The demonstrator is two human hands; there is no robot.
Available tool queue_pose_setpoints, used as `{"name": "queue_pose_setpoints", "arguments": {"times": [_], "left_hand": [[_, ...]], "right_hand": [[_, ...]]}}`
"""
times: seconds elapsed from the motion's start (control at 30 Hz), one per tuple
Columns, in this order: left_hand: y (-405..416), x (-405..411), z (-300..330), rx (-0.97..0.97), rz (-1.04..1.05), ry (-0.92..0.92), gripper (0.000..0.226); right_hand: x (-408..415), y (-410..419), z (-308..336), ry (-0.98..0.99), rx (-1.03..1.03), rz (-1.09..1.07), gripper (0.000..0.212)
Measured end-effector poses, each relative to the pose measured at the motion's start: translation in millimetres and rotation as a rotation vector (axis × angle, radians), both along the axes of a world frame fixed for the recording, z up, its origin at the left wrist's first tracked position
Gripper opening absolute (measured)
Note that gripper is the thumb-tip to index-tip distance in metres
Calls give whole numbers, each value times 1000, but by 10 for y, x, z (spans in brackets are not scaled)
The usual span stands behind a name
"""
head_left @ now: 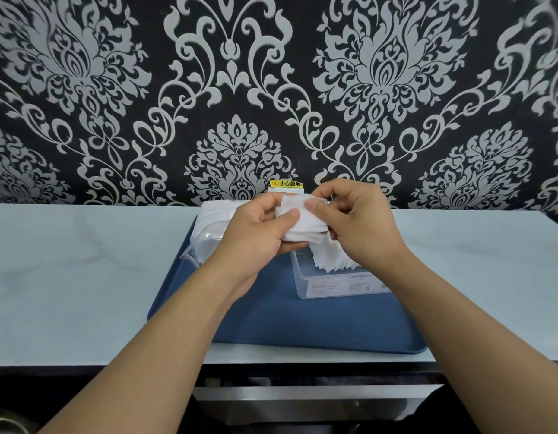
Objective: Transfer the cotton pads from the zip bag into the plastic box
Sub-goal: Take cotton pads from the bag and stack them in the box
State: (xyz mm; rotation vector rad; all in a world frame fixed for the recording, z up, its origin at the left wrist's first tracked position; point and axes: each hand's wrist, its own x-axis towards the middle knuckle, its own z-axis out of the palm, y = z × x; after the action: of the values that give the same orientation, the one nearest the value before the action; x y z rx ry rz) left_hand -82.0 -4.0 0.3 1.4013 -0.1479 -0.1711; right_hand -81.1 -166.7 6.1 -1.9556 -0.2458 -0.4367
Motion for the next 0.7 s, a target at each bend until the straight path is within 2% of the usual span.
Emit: {"name": "queue_pose_setpoints", "arguments": {"times": [0.13, 0.33, 0.5, 0.6, 0.63, 0.7], "left_hand": [[8, -7, 5, -13, -26, -22, 20], [83, 14, 7, 9, -31, -80, 42], [113, 36, 2, 2, -1, -65, 45], [86, 24, 12, -8, 4, -28, 43], [73, 27, 12, -5, 13, -12, 41], [54, 28, 13, -14, 37, 22, 34]], "right_hand": [[-24, 13, 16, -27, 25, -9, 6], [-62, 23, 49, -71, 107, -21, 13], [-40, 1, 42, -115, 141, -80, 13], [-40, -21, 125, -178, 89, -159, 12], [-23, -68, 172, -191, 145, -191, 12], [-35, -131, 272, -82, 432, -63, 14]]}}
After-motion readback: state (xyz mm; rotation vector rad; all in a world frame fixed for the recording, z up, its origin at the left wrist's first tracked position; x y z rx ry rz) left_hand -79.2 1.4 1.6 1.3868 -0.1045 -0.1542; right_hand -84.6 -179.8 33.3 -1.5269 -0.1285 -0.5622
